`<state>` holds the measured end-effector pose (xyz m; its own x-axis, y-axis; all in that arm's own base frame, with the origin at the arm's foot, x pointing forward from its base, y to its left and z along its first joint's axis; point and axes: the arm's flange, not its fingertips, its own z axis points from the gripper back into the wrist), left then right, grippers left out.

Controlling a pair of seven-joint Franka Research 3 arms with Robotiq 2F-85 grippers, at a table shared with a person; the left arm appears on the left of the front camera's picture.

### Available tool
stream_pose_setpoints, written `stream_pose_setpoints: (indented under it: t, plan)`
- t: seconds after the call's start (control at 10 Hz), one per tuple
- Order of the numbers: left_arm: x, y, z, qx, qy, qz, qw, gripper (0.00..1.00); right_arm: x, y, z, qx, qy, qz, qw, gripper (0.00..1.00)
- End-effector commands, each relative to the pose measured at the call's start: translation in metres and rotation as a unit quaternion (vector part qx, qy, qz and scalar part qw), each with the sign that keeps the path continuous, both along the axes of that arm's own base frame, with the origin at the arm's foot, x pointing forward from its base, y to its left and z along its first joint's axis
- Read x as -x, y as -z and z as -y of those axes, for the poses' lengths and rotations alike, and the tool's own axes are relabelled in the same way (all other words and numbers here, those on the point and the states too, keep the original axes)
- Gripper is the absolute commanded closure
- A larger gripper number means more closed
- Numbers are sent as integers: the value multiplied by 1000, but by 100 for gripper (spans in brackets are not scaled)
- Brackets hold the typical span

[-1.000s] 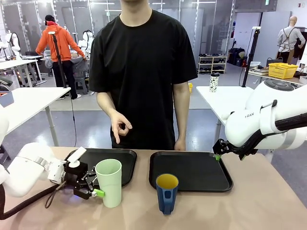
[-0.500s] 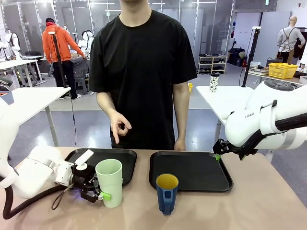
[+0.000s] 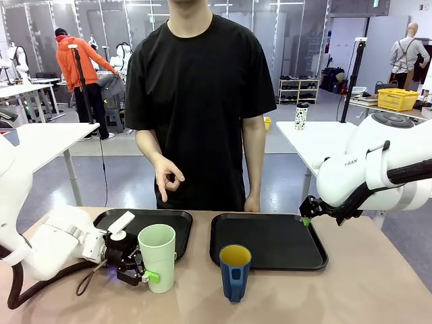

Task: Sort and store the cups by type.
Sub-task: Pick up the Reusable plastic cup.

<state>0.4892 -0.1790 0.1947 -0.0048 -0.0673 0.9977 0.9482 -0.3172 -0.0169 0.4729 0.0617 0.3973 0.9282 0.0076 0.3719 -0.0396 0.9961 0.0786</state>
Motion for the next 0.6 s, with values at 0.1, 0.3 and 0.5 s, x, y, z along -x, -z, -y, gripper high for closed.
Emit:
stream_pose_setpoints:
  t: [0.1, 0.3, 0.5]
  plan:
    - [-1, 5, 1, 33, 15, 18, 999, 30, 0, 1, 1, -2, 1, 0, 1000, 0]
    - [2, 3, 5, 29, 20, 24, 999, 50, 0, 1, 1, -2, 1, 0, 1000, 0]
    - [15, -15, 8, 22, 9, 27, 999, 50, 0, 1, 1, -2, 1, 0, 1000, 0]
